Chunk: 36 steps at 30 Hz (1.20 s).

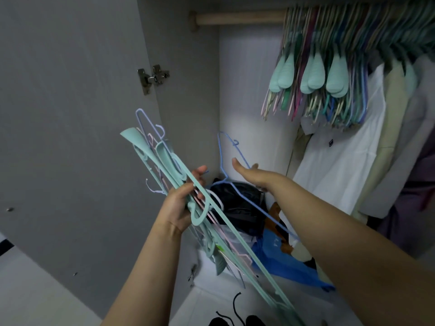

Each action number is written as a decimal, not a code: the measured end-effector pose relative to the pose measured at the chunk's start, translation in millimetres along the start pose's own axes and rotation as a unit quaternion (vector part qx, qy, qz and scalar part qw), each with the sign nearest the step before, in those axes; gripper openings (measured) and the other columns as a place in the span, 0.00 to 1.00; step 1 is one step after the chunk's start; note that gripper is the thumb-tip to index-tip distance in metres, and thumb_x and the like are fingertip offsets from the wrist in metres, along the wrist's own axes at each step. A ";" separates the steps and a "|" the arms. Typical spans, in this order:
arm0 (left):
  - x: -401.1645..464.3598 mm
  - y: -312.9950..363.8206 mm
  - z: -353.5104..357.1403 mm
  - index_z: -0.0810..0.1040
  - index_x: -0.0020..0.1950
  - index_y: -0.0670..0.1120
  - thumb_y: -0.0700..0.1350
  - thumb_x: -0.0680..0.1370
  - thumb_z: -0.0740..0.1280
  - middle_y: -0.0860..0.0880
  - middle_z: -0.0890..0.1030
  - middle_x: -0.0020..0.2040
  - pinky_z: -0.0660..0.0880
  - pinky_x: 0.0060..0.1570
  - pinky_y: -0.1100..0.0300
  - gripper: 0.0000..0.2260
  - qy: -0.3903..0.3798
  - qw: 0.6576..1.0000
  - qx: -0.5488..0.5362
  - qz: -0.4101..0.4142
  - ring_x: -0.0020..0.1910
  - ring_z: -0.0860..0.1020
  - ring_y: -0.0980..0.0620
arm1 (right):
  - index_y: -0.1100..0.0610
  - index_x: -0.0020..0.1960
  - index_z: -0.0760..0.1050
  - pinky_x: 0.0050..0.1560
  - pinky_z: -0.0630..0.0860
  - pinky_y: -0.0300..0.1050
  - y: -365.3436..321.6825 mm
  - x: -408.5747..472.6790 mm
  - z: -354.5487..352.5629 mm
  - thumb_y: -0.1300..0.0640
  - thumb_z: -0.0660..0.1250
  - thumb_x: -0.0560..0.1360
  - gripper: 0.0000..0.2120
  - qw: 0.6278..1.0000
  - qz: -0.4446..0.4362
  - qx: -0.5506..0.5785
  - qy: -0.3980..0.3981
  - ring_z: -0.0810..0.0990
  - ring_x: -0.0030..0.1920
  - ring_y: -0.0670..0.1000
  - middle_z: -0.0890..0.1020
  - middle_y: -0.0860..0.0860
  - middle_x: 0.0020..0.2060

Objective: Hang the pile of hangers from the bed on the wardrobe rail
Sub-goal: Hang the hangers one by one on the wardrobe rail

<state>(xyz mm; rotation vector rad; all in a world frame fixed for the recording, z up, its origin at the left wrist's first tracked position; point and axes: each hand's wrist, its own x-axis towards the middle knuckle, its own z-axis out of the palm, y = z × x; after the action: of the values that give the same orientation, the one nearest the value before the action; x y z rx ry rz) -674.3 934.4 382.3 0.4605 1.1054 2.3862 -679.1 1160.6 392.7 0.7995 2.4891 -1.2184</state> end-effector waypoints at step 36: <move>85.4 21.8 23.0 0.67 0.52 0.44 0.41 0.78 0.67 0.49 0.72 0.32 0.70 0.32 0.56 0.09 0.064 0.910 0.409 0.034 0.24 0.71 0.54 | 0.51 0.50 0.73 0.32 0.64 0.39 -144.9 -19.2 -94.2 0.41 0.69 0.71 0.16 0.851 -0.151 0.498 0.070 0.72 0.34 0.47 0.74 0.51 0.44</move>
<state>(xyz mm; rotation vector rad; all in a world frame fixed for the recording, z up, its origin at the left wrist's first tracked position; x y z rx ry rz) -740.5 982.6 422.2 0.6140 2.1738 1.9188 -746.2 1155.7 553.0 0.6907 1.9853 -2.7282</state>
